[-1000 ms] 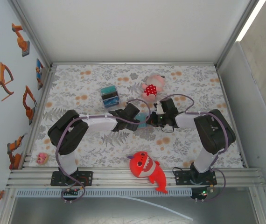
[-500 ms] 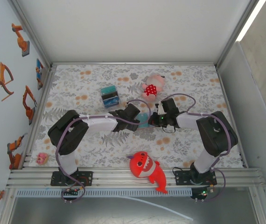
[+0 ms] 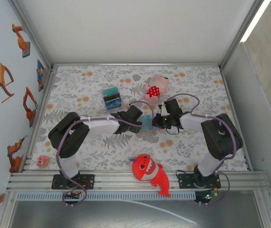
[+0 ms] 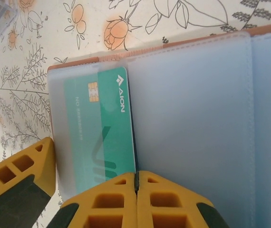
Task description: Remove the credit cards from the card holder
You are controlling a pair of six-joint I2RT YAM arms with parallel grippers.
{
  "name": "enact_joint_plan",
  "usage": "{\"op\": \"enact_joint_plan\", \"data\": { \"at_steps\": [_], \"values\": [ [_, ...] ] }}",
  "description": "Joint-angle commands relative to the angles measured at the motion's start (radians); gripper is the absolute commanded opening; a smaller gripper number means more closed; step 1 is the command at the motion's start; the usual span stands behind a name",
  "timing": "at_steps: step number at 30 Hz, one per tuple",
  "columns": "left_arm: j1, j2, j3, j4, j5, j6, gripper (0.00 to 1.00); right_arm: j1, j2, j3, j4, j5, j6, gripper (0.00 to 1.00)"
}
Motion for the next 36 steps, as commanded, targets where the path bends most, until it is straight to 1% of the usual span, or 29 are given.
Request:
{"op": "enact_joint_plan", "data": {
  "at_steps": [1,6,15,29,30,34,36],
  "values": [
    [-0.004,-0.058,0.040,-0.026,-0.019,0.023,0.97,-0.009,-0.029,0.021,-0.017,0.011,-0.014,0.00],
    [-0.004,-0.078,0.055,-0.010,-0.013,0.030,0.97,-0.008,-0.036,0.018,-0.017,0.011,-0.012,0.00],
    [-0.001,0.030,0.118,-0.003,0.009,0.037,0.97,-0.009,-0.036,0.012,-0.018,0.012,-0.007,0.00],
    [0.005,0.085,0.131,-0.044,0.013,0.047,0.97,-0.008,-0.043,0.007,-0.022,0.017,0.010,0.00],
    [0.005,0.087,0.131,-0.047,0.011,0.046,0.97,-0.009,-0.044,0.004,-0.019,0.016,0.014,0.01],
    [0.005,0.088,0.122,-0.055,0.009,0.045,0.97,-0.010,-0.040,-0.010,0.004,0.002,0.030,0.12],
    [0.005,0.088,0.117,-0.055,0.010,0.043,0.97,-0.009,-0.031,-0.014,0.017,-0.006,0.036,0.14]
  ]
}}
